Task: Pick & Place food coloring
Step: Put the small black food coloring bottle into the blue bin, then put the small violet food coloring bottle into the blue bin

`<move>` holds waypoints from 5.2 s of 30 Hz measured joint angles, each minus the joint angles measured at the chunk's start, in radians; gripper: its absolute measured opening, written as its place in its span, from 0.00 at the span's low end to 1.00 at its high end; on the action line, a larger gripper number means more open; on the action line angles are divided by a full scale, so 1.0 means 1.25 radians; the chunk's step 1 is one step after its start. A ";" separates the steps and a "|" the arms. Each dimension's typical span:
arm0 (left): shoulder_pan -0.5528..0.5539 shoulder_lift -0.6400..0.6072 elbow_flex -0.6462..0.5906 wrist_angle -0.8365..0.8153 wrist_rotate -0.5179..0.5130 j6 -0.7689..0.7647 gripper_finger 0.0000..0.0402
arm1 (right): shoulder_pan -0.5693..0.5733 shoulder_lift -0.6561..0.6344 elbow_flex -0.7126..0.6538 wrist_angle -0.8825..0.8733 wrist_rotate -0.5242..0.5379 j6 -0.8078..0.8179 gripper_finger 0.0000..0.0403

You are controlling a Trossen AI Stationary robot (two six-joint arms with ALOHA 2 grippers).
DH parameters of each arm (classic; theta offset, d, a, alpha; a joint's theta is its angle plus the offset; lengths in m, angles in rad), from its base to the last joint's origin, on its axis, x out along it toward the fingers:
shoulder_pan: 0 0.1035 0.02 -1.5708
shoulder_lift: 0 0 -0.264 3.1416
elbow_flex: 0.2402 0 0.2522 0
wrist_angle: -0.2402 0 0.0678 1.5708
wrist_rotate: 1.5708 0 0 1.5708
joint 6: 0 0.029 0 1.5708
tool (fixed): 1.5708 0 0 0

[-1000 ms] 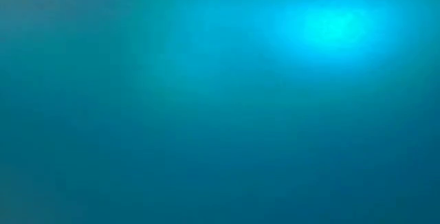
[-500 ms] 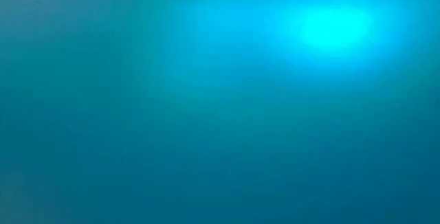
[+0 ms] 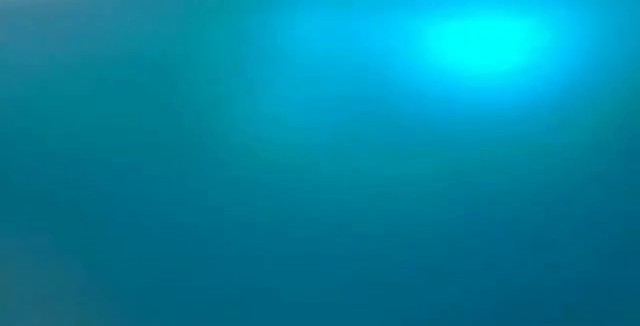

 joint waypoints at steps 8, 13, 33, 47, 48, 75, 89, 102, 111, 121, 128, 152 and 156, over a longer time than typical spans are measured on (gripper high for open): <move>0.002 0.000 0.000 0.000 0.010 -0.005 0.25 | 0.000 0.000 0.000 0.000 0.000 0.000 0.39; 0.002 0.000 0.000 0.000 0.010 -0.005 0.27 | 0.000 0.000 0.000 0.000 0.000 0.000 0.39; -0.056 -0.065 0.061 -0.059 -0.165 0.044 0.27 | 0.000 0.000 0.000 0.000 0.000 0.000 0.39; 0.060 -0.102 0.061 -0.078 -0.211 0.085 0.27 | 0.000 0.000 0.000 0.000 0.000 0.000 0.39; 0.075 -0.102 0.061 -0.078 -0.211 0.092 0.27 | 0.000 0.000 0.000 0.000 0.000 0.000 0.39; 0.259 -0.061 -0.074 0.143 -0.061 0.271 0.27 | 0.000 0.000 0.000 0.000 0.000 0.000 0.39; 0.291 -0.023 -0.075 0.138 -0.034 0.273 0.27 | 0.000 0.000 0.000 0.000 0.000 0.000 0.39; 0.317 -0.009 -0.075 0.117 -0.007 0.248 0.27 | 0.000 0.000 0.000 0.000 0.000 0.000 0.39; 0.320 0.001 -0.074 0.142 -0.006 0.251 0.27 | 0.000 0.000 0.000 0.000 0.000 0.000 0.39; 0.314 0.001 -0.074 0.132 0.005 0.243 0.21 | 0.000 0.000 0.000 0.000 0.000 0.000 0.39; 0.305 -0.005 -0.074 0.131 0.012 0.221 0.13 | 0.000 0.000 0.000 0.000 0.000 0.000 0.39; 0.062 -0.164 -0.055 0.074 0.005 0.265 0.18 | 0.000 0.000 0.000 0.000 0.000 0.000 0.39; -0.006 -0.164 -0.055 0.053 0.006 0.232 0.16 | 0.000 0.000 0.000 0.000 0.000 0.000 0.39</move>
